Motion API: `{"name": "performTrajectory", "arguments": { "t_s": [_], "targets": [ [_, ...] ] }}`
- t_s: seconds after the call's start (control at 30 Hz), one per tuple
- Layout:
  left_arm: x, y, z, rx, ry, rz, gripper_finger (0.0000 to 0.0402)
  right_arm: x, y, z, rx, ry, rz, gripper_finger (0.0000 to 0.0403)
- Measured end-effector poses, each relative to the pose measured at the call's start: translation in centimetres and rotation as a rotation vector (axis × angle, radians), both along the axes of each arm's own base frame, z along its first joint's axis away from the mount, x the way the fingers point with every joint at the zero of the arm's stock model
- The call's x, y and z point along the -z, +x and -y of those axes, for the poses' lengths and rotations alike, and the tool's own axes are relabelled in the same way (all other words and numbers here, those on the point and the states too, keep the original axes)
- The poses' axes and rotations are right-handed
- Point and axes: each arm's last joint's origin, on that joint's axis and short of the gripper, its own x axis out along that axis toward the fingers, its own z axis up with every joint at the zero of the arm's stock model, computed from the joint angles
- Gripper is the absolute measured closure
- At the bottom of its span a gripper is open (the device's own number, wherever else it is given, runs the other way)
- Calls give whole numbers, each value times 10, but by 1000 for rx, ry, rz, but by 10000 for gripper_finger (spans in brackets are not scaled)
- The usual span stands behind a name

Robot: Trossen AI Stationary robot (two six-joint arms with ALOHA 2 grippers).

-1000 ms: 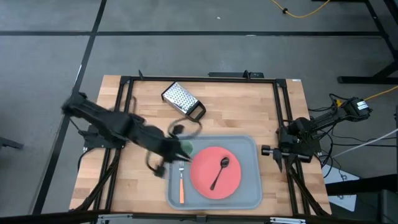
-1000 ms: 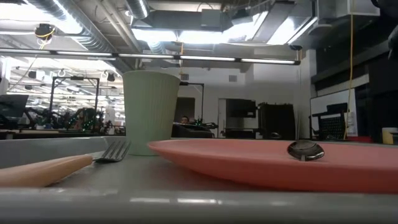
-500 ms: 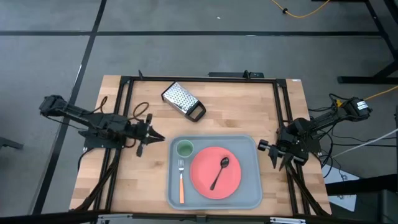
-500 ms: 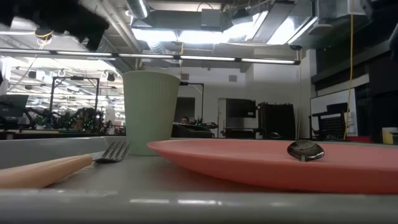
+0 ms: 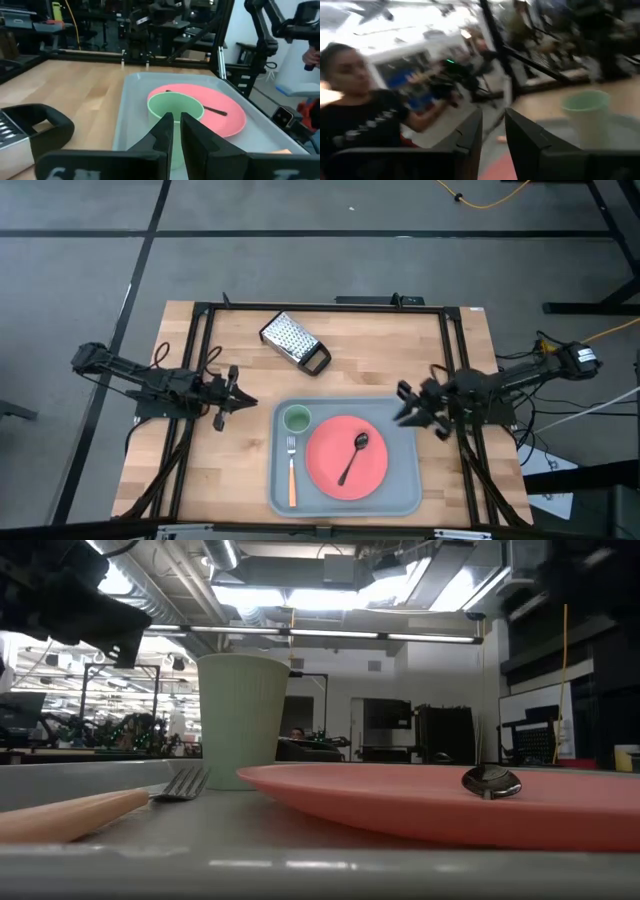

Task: Pick and place plate/cup/fork/spoon on tray
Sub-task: Put the spoon on the serving tray to the right of the plate

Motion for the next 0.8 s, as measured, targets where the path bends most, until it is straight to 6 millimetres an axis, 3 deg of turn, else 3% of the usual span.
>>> {"name": "performTrajectory", "arguments": {
  "t_s": [0.07,0.17,0.27,0.43,0.53,0.8],
  "targets": [
    [0,0,0,-11,1,4,372,-15,11,3,41,-38,-59,315],
    [0,0,-1,-40,11,2,369,-55,26,4,45,-94,-80,315],
    [0,0,-2,-75,27,3,369,-95,35,2,37,-119,-234,315],
    [2,0,-3,-85,32,-15,374,-142,51,-9,96,-133,-433,315],
    [1,0,-3,-85,31,-12,376,-164,61,-15,104,-54,-472,315],
    [1,0,-3,-85,29,-13,369,-202,88,-22,97,-18,-325,315]
  ]
}}
